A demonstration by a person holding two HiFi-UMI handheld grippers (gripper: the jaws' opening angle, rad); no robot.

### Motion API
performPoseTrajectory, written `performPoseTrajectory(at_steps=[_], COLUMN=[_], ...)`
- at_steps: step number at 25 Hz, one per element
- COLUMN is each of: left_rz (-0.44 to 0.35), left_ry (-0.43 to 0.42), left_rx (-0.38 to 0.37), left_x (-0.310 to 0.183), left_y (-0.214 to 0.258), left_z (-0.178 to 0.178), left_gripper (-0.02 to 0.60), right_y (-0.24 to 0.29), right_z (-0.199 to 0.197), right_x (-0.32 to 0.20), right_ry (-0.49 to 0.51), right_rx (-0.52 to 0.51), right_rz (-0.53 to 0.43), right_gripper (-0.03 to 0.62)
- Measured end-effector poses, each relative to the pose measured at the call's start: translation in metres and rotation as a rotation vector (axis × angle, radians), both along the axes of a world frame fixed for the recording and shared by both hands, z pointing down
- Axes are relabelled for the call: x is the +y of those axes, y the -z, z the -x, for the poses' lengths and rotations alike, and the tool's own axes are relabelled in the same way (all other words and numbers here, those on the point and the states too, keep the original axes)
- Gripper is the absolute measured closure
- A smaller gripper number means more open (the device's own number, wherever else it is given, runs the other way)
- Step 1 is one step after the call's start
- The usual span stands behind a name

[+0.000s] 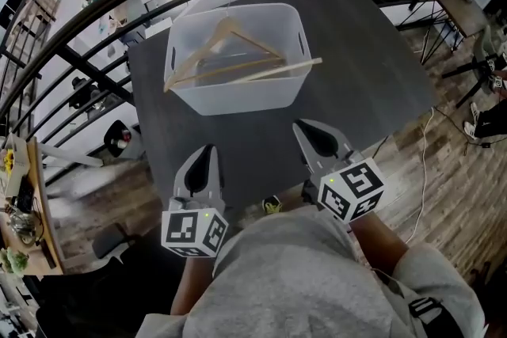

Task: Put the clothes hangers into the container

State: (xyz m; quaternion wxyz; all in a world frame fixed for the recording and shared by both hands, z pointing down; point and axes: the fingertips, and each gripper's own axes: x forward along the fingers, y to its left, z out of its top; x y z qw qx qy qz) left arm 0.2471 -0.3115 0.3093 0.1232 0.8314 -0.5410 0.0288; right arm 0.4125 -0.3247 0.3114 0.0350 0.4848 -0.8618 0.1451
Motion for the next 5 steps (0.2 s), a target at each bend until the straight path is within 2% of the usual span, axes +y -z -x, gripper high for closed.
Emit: performPoseTrajectory(at_steps=[5], left_rz=[0.008], left_ry=[-0.005], left_rx=[0.006], left_x=[0.0010], left_y=[0.0009], left_z=[0.0047], left_gripper=[0.571], right_y=[0.0024], right_z=[0.0087], right_x=[-0.0019], right_ry=[0.007], right_rx=[-0.012], right_rz=[0.005], right_gripper=[0.594])
